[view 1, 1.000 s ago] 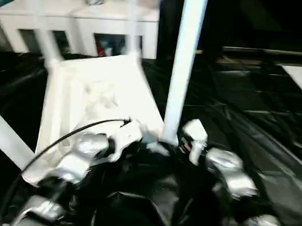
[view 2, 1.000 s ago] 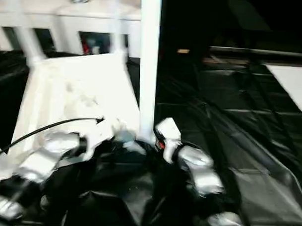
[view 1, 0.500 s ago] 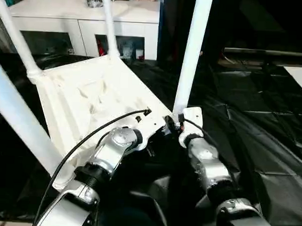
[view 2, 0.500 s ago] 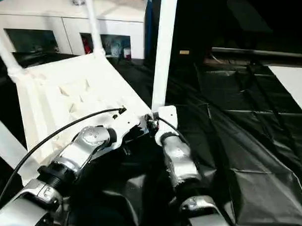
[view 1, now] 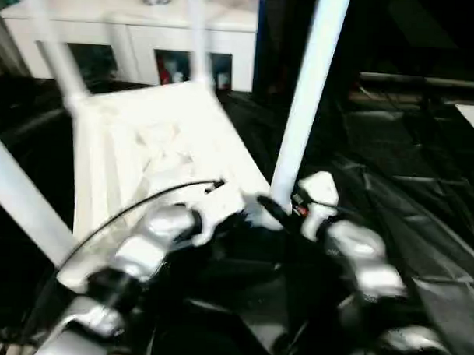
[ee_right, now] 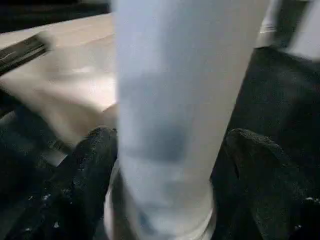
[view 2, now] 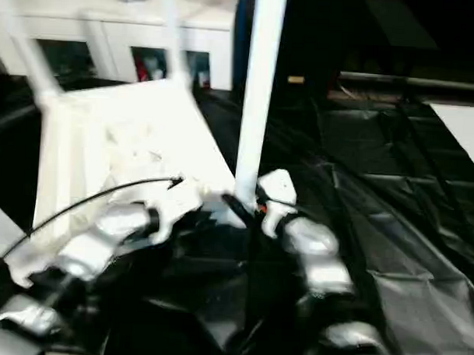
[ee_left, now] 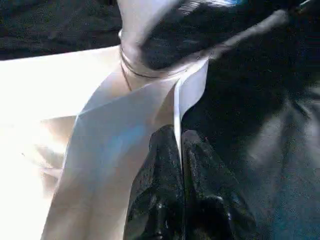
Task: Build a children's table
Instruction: Rotate leg to tighten
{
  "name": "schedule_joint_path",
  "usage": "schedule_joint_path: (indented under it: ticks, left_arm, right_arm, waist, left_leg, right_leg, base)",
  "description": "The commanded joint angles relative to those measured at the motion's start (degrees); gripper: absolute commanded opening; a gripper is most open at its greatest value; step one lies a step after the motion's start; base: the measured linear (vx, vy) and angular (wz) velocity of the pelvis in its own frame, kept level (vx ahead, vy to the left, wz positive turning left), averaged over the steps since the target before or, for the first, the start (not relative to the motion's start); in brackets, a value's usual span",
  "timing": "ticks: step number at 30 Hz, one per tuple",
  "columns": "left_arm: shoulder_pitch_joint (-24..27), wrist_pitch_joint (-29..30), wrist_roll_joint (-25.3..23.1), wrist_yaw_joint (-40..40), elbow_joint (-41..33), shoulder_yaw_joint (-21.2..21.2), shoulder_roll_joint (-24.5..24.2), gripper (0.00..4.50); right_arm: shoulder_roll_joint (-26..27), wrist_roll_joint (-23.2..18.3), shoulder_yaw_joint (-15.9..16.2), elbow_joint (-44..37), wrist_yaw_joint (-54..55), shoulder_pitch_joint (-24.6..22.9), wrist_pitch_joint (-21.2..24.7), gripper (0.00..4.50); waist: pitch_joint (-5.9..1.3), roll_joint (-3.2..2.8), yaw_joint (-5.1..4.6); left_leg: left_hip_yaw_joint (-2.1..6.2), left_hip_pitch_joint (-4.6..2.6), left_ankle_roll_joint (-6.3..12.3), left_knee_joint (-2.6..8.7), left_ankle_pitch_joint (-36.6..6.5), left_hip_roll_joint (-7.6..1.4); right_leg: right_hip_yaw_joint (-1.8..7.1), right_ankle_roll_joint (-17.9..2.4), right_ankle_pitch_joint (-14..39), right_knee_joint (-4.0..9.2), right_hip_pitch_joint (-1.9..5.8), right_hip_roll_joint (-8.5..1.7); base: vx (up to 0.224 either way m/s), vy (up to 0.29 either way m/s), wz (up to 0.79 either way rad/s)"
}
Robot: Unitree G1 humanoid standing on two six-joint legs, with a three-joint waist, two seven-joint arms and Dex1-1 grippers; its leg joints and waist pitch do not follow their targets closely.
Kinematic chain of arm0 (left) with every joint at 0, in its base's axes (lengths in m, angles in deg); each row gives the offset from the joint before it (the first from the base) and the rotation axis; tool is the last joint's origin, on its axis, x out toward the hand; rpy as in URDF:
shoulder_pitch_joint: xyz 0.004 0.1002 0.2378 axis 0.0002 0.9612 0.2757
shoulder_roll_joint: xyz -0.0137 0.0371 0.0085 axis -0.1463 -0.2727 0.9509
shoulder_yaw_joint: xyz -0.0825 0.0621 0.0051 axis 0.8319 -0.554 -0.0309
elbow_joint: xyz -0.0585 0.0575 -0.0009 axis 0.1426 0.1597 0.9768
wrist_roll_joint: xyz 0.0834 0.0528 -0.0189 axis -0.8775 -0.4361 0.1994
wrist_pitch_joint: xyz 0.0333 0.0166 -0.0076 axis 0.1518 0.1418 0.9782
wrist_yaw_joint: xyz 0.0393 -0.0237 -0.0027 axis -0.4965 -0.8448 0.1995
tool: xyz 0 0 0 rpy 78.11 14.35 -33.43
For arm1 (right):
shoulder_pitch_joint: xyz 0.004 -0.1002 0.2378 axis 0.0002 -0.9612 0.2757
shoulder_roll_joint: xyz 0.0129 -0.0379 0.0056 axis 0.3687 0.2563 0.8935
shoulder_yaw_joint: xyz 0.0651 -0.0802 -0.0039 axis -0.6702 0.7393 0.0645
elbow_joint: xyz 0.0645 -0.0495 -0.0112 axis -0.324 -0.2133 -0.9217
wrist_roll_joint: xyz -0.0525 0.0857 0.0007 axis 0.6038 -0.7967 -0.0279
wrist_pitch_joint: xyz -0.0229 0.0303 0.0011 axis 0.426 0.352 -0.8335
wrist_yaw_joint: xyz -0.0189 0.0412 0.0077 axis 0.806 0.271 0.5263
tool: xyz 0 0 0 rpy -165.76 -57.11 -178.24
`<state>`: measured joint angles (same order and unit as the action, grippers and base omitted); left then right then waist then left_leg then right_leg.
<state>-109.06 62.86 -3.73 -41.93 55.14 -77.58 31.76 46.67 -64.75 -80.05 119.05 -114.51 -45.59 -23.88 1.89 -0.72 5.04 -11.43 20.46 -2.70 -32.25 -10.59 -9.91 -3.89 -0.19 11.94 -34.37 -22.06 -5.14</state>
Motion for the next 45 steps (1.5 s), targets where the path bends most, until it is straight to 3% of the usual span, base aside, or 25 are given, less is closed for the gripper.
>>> schedule_joint_path:
  ticks: [1,5,9,18,19,25,30,35,38,41,42,44,45]
  left_arm:
    - [2.1,0.1,1.1,-3.6,-0.2,-0.5,-1.4,0.0]
    - [3.2,0.4,2.7,-6.8,-3.0,0.0,-3.9,0.0]
    - [3.9,0.4,4.0,-8.3,-4.1,0.2,-5.3,0.0]
    - [5.1,1.5,5.1,-10.3,-6.2,0.0,-6.2,0.0]
    - [5.1,1.5,5.1,-10.3,-6.2,0.0,-6.2,0.0]
    - [5.3,1.9,5.4,-10.6,-6.7,0.0,-6.3,0.0]
    - [5.5,2.3,5.5,-10.7,-6.9,-0.1,-6.5,0.0]
    - [5.6,2.6,5.5,-10.7,-7.1,-0.1,-6.6,0.0]
    - [5.3,2.9,4.9,-9.5,-6.3,-0.1,-6.0,0.0]
    - [3.9,3.4,3.1,-4.1,-3.6,-0.1,-3.0,0.0]
    - [2.7,4.5,2.0,-0.2,-1.3,-0.1,-0.5,0.0]
    - [1.6,5.2,0.9,3.2,0.5,-0.3,1.7,0.0]
    - [1.1,5.5,0.6,4.8,1.3,-0.3,2.7,0.0]
  right_arm:
    - [-1.7,-1.3,1.4,-3.1,-6.1,-1.5,1.5,3.75]
    - [-4.5,-1.9,4.1,-6.0,-11.9,-3.7,2.6,3.75]
    - [-4.1,-0.7,4.1,-4.6,-10.4,-3.3,1.1,3.75]
    - [-4.0,-2.4,3.8,-7.0,-13.1,-4.0,3.1,3.75]
    - [-4.0,-2.4,3.8,-7.0,-13.1,-4.0,3.1,3.47]
    - [-3.4,-3.1,3.5,-6.9,-14.0,-3.8,3.4,2.97]
    - [-3.1,-3.4,3.5,-7.1,-15.0,-3.9,4.0,2.64]
    - [-2.9,-3.4,4.0,-7.2,-14.8,-4.3,4.3,2.58]
    - [-2.1,-2.5,4.1,-6.5,-12.4,-4.5,4.3,2.58]
    - [0.3,1.2,3.5,-3.0,-3.5,-3.8,3.6,2.57]
    - [2.6,2.9,2.7,-0.8,3.2,-3.3,3.6,2.57]
    - [5.5,3.0,1.3,1.2,9.3,-2.7,4.7,2.57]
    - [6.4,2.9,0.8,1.8,11.0,-2.4,5.1,2.57]
  waist:
    - [-2.48,0.74,0.1]
    - [-2.34,0.83,0.09]
    - [-2.33,0.8,-0.04]
    - [-2.65,0.89,-0.01]
    - [-2.63,0.86,0.0]
    - [-2.61,0.84,0.03]
    - [-2.71,0.87,0.03]
    - [-2.75,0.88,0.07]
    - [-2.74,0.85,0.06]
    - [-2.52,0.99,-0.17]
    - [-2.13,0.88,-0.42]
    - [-1.82,1.0,-0.81]
    - [-1.85,0.73,-0.82]
  left_leg:
    - [1.59,-0.11,4.92,3.49,-12.4,-3.69]
    - [1.67,-0.01,5.02,3.62,-12.3,-3.8]
    - [1.63,-0.17,4.09,3.66,-12.4,-3.78]
    - [1.48,-0.05,5.63,3.11,-8.4,-3.7]
    - [1.48,-0.07,5.7,3.11,-8.4,-3.72]
    - [1.45,-0.16,5.54,3.05,-8.8,-3.7]
    - [1.47,-0.13,5.49,2.96,-8.2,-3.66]
    - [1.43,-0.12,5.91,2.83,-7.4,-3.61]
    - [1.46,-0.15,5.68,2.87,-7.9,-3.63]
    - [1.49,-0.14,4.9,3.08,-8.5,-3.63]
    - [1.51,-0.45,2.87,3.42,-12.0,-3.56]
    - [1.86,-0.59,0.77,3.87,-15.9,-3.43]
    - [2.01,-0.67,0.17,3.89,-16.7,-3.38]
  right_leg:
    - [2.97,-12.0,9.9,4.23,2.17,-3.89]
    - [2.86,-12.6,10.2,4.21,2.18,-3.9]
    - [2.97,-12.9,10.7,4.24,1.96,-3.93]
    - [2.86,-14.7,3.2,3.28,2.31,-3.78]
    - [2.86,-14.8,3.2,3.29,2.28,-3.79]
    - [2.87,-14.7,4.3,3.35,2.23,-3.8]
    - [2.84,-14.9,3.2,3.13,2.35,-3.75]
    - [2.78,-15.1,2.5,3.03,2.38,-3.74]
    - [2.79,-14.9,3.5,3.14,2.36,-3.78]
    - [2.87,-14.6,5.0,3.38,2.24,-3.82]
    - [2.98,-13.4,11.3,4.1,1.95,-3.89]
    - [2.96,-11.3,19.0,4.81,1.92,-4.1]
    - [2.94,-10.6,20.9,4.96,2.01,-4.21]
  base:
    - [0.0,0.0,0.0]
    - [0.0,0.0,0.0]
    - [0.0,0.0,0.0]
    - [0.0,0.0,0.0]
    - [0.0,0.0,0.0]
    - [0.0,0.0,0.0]
    - [0.0,0.0,0.0]
    - [0.0,0.0,0.0]
    - [0.0,0.0,0.0]
    - [0.0,0.0,0.0]
    - [0.0,0.0,0.0]
    - [0.0,0.0,0.0]
    - [0.0,0.0,0.0]
